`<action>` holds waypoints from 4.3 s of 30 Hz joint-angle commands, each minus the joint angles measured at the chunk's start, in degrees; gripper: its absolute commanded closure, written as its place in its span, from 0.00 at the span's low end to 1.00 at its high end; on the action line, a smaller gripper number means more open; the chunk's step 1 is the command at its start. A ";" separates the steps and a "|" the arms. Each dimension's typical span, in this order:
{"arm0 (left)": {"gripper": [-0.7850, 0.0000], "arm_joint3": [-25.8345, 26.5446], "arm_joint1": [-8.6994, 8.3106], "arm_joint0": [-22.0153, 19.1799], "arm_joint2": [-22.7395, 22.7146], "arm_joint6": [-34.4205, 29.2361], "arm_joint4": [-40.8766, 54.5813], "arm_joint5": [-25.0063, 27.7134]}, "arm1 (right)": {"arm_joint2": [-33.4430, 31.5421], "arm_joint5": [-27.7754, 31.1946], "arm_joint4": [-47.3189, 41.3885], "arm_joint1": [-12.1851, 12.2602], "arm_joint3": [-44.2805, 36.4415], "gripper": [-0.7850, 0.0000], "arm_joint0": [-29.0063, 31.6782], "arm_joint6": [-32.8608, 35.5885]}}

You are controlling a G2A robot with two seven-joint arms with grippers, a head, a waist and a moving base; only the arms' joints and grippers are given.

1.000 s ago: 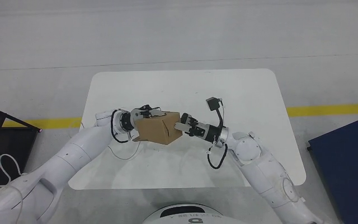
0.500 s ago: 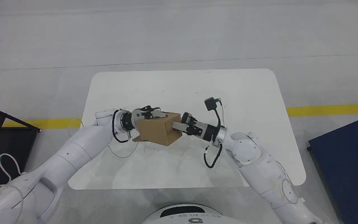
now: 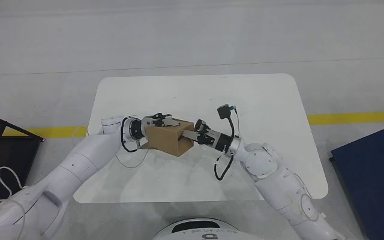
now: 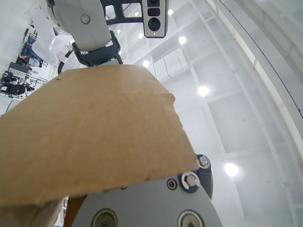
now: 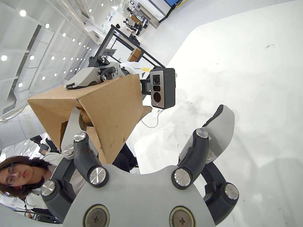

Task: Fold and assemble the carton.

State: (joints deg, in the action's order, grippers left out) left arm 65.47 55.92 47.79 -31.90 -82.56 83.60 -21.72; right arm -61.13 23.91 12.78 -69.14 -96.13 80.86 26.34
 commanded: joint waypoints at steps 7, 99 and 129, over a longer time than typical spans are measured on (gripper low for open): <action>1.00 0.29 -0.31 0.83 -2.29 -0.89 0.65 0.89 | -2.94 4.69 -4.45 0.68 -1.07 0.00 1.89 0.93; 0.36 9.25 17.06 -29.86 22.16 3.88 -95.81 -3.89 | -25.61 -2.12 2.10 2.39 -10.68 0.00 18.96 -22.30; 0.00 34.52 -0.84 -26.84 2.29 8.88 -86.05 -8.91 | -8.39 -11.89 35.83 0.93 -6.83 0.00 7.68 -17.50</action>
State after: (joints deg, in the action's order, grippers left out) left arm 96.84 57.85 18.47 -29.25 -74.05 -2.64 -30.26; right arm -70.68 12.15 45.51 -68.15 -103.26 88.86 9.11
